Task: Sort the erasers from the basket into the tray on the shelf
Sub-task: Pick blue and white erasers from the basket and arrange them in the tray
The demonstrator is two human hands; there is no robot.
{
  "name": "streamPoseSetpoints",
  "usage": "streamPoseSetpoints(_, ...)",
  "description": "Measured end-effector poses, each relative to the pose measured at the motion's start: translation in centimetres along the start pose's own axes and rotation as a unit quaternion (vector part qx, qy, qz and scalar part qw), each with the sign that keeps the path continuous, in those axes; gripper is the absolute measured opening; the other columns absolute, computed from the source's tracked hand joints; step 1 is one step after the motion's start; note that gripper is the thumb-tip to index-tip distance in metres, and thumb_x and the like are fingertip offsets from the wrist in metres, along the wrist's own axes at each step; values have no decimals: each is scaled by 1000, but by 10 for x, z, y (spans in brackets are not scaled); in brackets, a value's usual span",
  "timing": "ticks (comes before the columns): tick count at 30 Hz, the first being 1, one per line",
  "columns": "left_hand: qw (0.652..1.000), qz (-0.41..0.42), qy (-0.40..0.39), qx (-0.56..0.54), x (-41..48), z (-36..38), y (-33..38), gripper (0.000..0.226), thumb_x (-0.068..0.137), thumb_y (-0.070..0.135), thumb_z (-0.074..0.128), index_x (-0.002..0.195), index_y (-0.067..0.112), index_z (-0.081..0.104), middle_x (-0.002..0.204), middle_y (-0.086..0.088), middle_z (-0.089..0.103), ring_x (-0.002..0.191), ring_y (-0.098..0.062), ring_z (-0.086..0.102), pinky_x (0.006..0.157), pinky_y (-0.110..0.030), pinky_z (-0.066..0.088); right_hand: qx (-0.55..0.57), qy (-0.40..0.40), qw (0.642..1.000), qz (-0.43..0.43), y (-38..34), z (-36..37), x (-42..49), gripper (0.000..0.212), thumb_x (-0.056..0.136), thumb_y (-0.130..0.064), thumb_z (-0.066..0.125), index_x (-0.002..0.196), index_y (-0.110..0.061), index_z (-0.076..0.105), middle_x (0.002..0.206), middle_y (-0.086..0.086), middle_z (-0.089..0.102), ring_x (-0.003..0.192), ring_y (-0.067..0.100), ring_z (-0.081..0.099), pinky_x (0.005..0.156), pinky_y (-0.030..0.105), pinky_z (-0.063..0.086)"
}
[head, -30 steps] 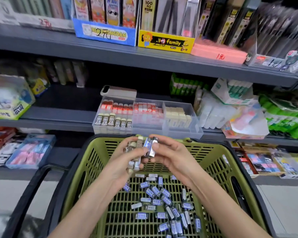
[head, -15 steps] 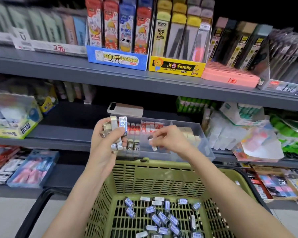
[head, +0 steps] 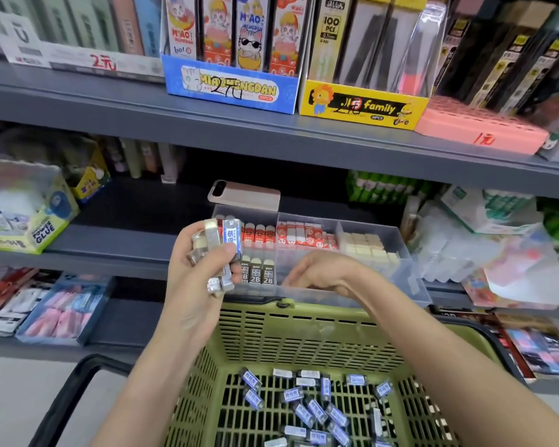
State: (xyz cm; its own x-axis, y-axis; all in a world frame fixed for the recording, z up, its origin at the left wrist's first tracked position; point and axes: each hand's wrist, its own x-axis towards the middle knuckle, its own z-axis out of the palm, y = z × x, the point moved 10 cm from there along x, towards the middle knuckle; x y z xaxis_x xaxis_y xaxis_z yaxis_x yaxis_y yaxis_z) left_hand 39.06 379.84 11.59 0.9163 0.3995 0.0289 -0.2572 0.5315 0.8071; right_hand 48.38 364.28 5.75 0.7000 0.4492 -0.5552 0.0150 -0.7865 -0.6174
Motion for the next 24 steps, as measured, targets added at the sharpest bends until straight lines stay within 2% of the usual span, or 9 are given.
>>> streamPoseSetpoints(4, 1000, -2, 2, 8, -1, 0, -1, 28, 67, 5, 64, 91, 19, 61, 73, 0, 67, 57, -9, 59, 47, -20, 46, 105, 24, 994, 4, 2, -5, 0, 14, 91, -14, 59, 84, -12, 71, 79, 0, 70, 64, 7, 57, 58, 17, 48)
streamPoseSetpoints(7, 1000, -5, 2, 10, -1, 0, -2, 31, 65, 3, 70, 89, 22, 63, 73, 1, 67, 57, -9, 59, 47, -21, 47, 109, 59, 992, -24, -1, -14, -5, 22, 96, -21, 51, 94, -9, 69, 77, 0, 67, 66, 10, 60, 63, 19, 51)
streamPoseSetpoints(11, 1000, -8, -2, 15, -2, 2, -5, 29, 68, 5, 67, 92, 20, 62, 71, 1, 66, 54, -11, 57, 46, -21, 46, 73, 72, 994, -49, -9, -12, -13, 32, 100, -33, 40, 89, -17, 65, 80, -2, 66, 71, 10, 61, 65, 18, 50)
streamPoseSetpoints(14, 1000, -13, -4, 24, -2, 4, -7, 33, 66, 4, 71, 92, 20, 62, 71, 0, 66, 53, -12, 57, 46, -22, 47, 59, 52, 995, -55, -11, -5, -15, 34, 100, -36, 37, 89, -19, 65, 88, 0, 67, 87, 15, 62, 86, 29, 51)
streamPoseSetpoints(16, 1000, -16, -9, 26, -3, 7, -8, 38, 63, 4, 77, 94, 21, 62, 70, -1, 67, 53, -12, 58, 46, -22, 48, 58, 66, 994, -59, -12, -7, -19, 34, 101, -34, 37, 90, -17, 64, 83, 0, 66, 83, 16, 62, 89, 34, 51)
streamPoseSetpoints(18, 999, -17, -19, 29, -3, 9, -9, 39, 63, 7, 77, 96, 20, 61, 70, -1, 67, 53, -11, 59, 47, -22, 48, 57, 132, 985, -94, -23, -22, -29, 33, 101, -32, 38, 89, -14, 63, 79, 4, 66, 74, 16, 61, 79, 35, 54)
streamPoseSetpoints(20, 999, -20, -26, 42, -3, 10, -11, 44, 61, 9, 77, 101, 18, 60, 73, 0, 67, 55, -11, 59, 47, -22, 49, 127, 177, 962, -163, -42, -34, -47, 32, 100, -33, 40, 88, -17, 64, 77, 3, 67, 69, 13, 59, 62, 26, 53)
streamPoseSetpoints(22, 997, -24, -34, 60, -3, 10, -13, 45, 63, 5, 76, 103, 17, 59, 75, 0, 67, 55, -12, 59, 48, -23, 49, 234, 136, 937, -219, -61, -31, -63, 24, 97, -32, 45, 94, -18, 65, 77, 0, 66, 67, 9, 58, 55, 21, 49)
streamPoseSetpoints(24, 995, -25, -50, 78, -4, 14, -14, 38, 67, 7, 71, 101, 17, 58, 74, 0, 67, 55, -13, 59, 47, -23, 48, 251, 90, 930, -253, -78, -20, -74, 18, 95, -26, 52, 103, -16, 65, 79, 3, 64, 67, 9, 56, 54, 22, 49)
